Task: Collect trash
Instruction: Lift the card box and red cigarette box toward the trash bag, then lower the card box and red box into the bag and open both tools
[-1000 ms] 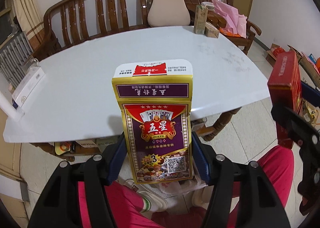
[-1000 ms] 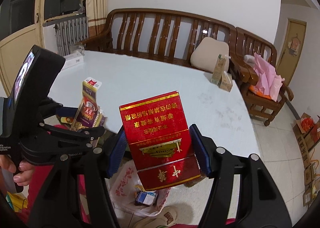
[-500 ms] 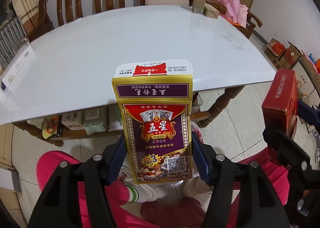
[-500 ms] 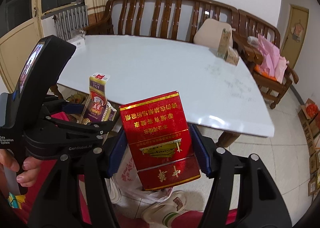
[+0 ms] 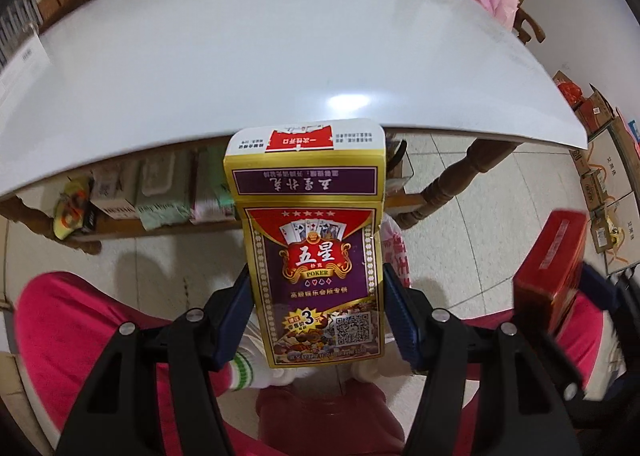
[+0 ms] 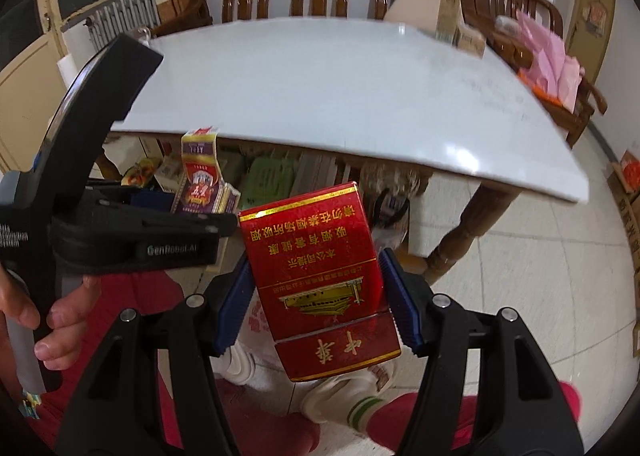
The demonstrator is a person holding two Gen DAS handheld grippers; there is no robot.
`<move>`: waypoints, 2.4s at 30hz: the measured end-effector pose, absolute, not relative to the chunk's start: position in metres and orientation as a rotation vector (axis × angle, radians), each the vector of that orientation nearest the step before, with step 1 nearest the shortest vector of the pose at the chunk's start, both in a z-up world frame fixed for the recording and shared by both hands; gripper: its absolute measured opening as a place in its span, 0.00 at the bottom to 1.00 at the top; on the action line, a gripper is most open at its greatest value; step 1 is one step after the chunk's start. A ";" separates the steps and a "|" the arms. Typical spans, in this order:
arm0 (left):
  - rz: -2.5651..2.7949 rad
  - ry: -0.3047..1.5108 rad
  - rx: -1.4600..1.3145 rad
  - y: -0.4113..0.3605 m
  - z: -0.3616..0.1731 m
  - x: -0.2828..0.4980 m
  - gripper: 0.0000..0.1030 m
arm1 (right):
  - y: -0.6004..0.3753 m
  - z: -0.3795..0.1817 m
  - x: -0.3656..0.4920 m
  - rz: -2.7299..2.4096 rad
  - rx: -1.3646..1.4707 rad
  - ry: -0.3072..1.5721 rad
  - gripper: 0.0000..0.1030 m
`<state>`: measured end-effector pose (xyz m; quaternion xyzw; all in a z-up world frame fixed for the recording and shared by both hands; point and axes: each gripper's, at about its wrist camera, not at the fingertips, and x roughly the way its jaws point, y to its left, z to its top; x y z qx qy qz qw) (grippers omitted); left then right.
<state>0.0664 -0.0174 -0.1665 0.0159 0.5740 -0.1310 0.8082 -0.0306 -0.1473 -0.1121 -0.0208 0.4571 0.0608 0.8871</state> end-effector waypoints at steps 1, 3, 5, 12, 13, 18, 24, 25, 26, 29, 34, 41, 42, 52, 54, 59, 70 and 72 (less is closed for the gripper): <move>-0.280 1.243 0.025 -0.017 -0.172 0.068 0.58 | -0.149 -0.118 -0.030 0.124 -0.035 0.962 0.59; -0.278 1.279 0.000 -0.017 -0.185 0.073 0.58 | -0.152 -0.133 -0.029 0.117 -0.013 0.995 0.59; -0.274 1.320 -0.020 -0.016 -0.200 0.079 0.58 | -0.153 -0.144 -0.027 0.113 0.005 1.021 0.59; -0.261 1.457 -0.107 -0.012 -0.249 0.092 0.58 | -0.157 -0.184 -0.019 0.108 0.069 1.101 0.59; -0.259 1.470 -0.113 -0.012 -0.255 0.094 0.58 | -0.156 -0.190 -0.017 0.107 0.072 1.113 0.59; -0.248 1.530 -0.121 -0.016 -0.281 0.101 0.58 | -0.155 -0.222 -0.011 0.102 0.084 1.176 0.59; -0.247 1.596 -0.124 -0.021 -0.311 0.111 0.58 | -0.156 -0.252 -0.001 0.100 0.119 1.251 0.59; -0.244 1.607 -0.124 -0.022 -0.316 0.113 0.58 | -0.157 -0.255 0.001 0.096 0.117 1.260 0.59; -0.239 1.621 -0.127 -0.022 -0.322 0.116 0.58 | -0.158 -0.261 0.003 0.093 0.119 1.275 0.59; -0.237 1.650 -0.137 -0.022 -0.336 0.123 0.58 | -0.159 -0.275 0.008 0.085 0.127 1.300 0.59; -0.230 1.686 -0.157 -0.020 -0.356 0.131 0.58 | -0.159 -0.298 0.017 0.065 0.125 1.334 0.59; -0.229 1.727 -0.153 -0.024 -0.380 0.139 0.58 | -0.161 -0.330 0.027 0.052 0.145 1.385 0.60; -0.229 1.738 -0.158 -0.025 -0.385 0.140 0.58 | -0.162 -0.333 0.028 0.048 0.145 1.393 0.60; -0.192 1.788 -0.168 -0.028 -0.412 0.151 0.58 | -0.159 -0.368 0.039 0.058 0.152 1.448 0.60; -0.180 1.801 -0.177 -0.026 -0.417 0.152 0.58 | -0.156 -0.372 0.041 0.067 0.157 1.459 0.60; -0.179 1.809 -0.157 -0.029 -0.423 0.153 0.59 | -0.154 -0.380 0.044 0.079 0.163 1.476 0.60; -0.151 1.835 -0.095 -0.033 -0.429 0.153 0.71 | -0.153 -0.377 0.047 0.099 0.176 1.466 0.75; -0.145 1.831 -0.083 -0.034 -0.428 0.153 0.72 | -0.154 -0.377 0.047 0.097 0.182 1.466 0.75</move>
